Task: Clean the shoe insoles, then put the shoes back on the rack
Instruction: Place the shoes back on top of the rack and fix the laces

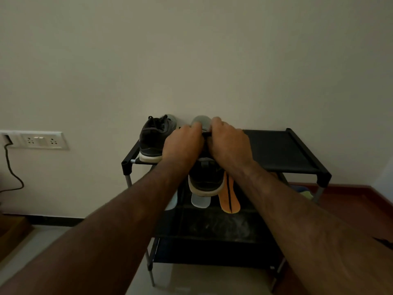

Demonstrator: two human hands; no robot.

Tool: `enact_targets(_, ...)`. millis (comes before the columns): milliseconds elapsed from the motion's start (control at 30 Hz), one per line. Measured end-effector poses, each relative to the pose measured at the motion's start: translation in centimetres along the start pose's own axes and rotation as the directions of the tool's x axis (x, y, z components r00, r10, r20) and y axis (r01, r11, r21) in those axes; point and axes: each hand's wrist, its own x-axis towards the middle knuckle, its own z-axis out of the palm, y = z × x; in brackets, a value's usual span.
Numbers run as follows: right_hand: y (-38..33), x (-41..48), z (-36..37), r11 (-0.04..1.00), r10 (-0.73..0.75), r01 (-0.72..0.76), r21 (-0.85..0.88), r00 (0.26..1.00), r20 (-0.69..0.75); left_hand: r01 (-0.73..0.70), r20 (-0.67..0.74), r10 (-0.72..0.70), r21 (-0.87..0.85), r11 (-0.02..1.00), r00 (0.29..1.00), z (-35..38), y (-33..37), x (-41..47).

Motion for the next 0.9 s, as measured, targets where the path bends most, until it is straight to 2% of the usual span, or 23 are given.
enact_targets(167, 0.2, -1.1, 0.9, 0.997, -0.047, 0.053, 0.062, 0.995, -0.09, 0.148, 0.036, -0.144, -0.135, 0.98, 0.989, 0.3, 0.1, 0.5)
enact_targets(300, -0.1, -0.8, 1.2, 1.0, 0.004, -0.003, 0.017, 0.999, -0.054, 0.223, 0.087, -0.211, -0.162, 0.961, 0.974, 0.5, -0.5, 1.1)
enact_targets(367, -0.5, -0.3, 1.3, 0.999, 0.019, -0.018, -0.038, 1.0, 0.012, 0.19, 0.107, -0.177, -0.126, 0.974, 0.978, 0.4, -0.7, 1.0)
enact_targets(433, -0.9, 0.2, 1.4, 0.993, -0.021, 0.03, -0.112, 0.997, 0.078, 0.138, 0.12, -0.129, -0.068, 0.988, 0.984, 0.4, -0.9, 0.7)
enact_targets(533, -1.0, 0.3, 1.3, 0.989, -0.044, 0.056, -0.138, 0.995, 0.084, 0.117, 0.14, -0.105, -0.08, 0.99, 0.985, 0.5, -1.3, 0.3)
enact_targets(633, -0.4, 0.2, 1.1, 0.998, 0.059, -0.059, 0.007, 0.995, 0.079, 0.083, 0.166, -0.062, -0.122, 0.989, 0.984, 0.4, -1.1, -0.2)
enact_targets(767, 0.9, 1.3, 0.4, 0.957, 0.232, -0.264, 0.12, 0.946, 0.227, -0.065, 0.169, 0.06, 0.019, 0.998, 0.984, -0.5, 0.1, -0.1)
enact_targets(900, 1.2, 1.6, 0.1, 0.943, 0.272, -0.312, 0.112, 0.922, 0.276, -0.131, 0.148, 0.102, 0.202, 0.971, 0.984, -0.6, 1.2, 0.6)
